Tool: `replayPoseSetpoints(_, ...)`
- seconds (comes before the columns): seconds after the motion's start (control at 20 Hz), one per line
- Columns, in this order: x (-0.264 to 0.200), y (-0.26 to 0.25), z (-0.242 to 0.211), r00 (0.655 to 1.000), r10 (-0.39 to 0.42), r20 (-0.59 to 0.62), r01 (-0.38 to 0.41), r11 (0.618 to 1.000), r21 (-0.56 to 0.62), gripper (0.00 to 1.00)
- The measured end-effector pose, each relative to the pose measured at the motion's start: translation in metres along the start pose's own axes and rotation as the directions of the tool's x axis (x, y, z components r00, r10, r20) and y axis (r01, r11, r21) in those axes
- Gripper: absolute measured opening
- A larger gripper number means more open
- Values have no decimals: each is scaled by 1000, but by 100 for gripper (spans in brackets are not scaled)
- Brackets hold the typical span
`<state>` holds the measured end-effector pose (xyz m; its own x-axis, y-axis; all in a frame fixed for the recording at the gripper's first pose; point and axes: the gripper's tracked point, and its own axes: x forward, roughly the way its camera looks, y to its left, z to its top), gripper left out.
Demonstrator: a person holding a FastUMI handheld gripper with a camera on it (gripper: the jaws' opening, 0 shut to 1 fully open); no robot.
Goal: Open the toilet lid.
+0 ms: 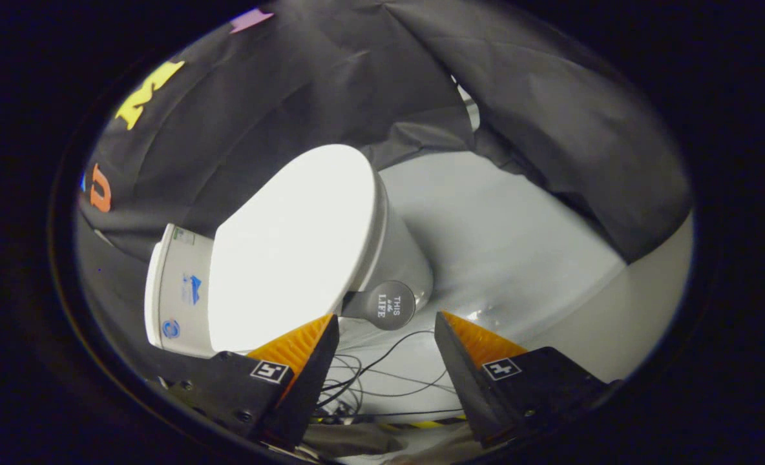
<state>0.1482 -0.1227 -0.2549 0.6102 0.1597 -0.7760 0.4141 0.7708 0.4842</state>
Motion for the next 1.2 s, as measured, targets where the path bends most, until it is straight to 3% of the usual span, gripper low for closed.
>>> replayPoseSetpoints(0.1, 8, 2, 9, 998, 47, 29, -48, 998, 45, 93)
replayPoseSetpoints(0.3, 17, 0, 14, 991, 132, 21, -134, 977, 166, 74)
replayPoseSetpoints(0.75, 29, 4, 13, 962, 272, 33, -271, 927, 260, 54)
replayPoseSetpoints(1.2, 27, 8, 30, 948, 292, 128, -319, 884, 341, 20)
